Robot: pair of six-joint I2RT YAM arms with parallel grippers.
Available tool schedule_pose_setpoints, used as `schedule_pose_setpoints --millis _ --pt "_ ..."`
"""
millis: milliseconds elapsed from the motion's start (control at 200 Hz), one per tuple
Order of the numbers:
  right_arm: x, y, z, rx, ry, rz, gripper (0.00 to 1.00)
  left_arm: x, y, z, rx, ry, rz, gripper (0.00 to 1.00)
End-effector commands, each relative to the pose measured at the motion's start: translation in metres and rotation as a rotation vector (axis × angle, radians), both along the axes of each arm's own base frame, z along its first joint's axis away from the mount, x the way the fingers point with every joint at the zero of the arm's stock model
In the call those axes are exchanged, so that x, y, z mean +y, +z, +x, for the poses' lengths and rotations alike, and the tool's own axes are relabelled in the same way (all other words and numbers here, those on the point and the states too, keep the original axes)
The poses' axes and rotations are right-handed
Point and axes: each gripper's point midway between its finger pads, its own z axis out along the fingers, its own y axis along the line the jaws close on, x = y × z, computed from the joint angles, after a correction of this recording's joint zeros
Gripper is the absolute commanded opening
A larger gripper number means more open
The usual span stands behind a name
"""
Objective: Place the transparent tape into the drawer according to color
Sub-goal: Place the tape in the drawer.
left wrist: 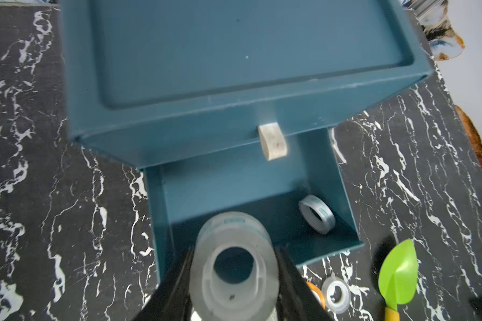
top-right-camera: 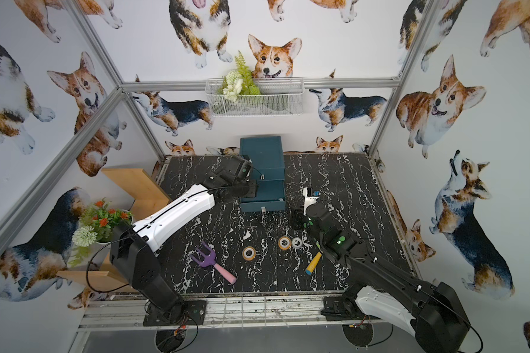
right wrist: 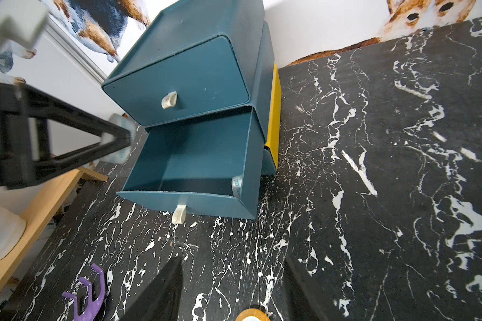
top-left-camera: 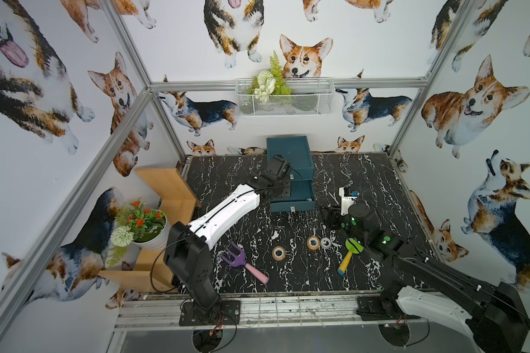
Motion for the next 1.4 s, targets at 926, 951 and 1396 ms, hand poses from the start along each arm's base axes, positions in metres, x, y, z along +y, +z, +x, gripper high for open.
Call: schedule_pose_setpoints --millis 926,951,1396 --pt "-0.007 0.010 -0.001 -0.024 -0.028 0.010 0.62 -0.002 -0.047 0.014 0.084 -0.064 0.156 0.61" --pt "-0.007 0.009 -0.001 -0.023 -0.026 0.009 0.62 -0.002 -0.042 0.013 0.075 -0.063 0.146 0.61" --pt "0.008 -0.037 -0.011 0.119 0.089 -0.101 0.61 0.041 0.054 -0.027 -0.160 -0.003 0.024 0.72"
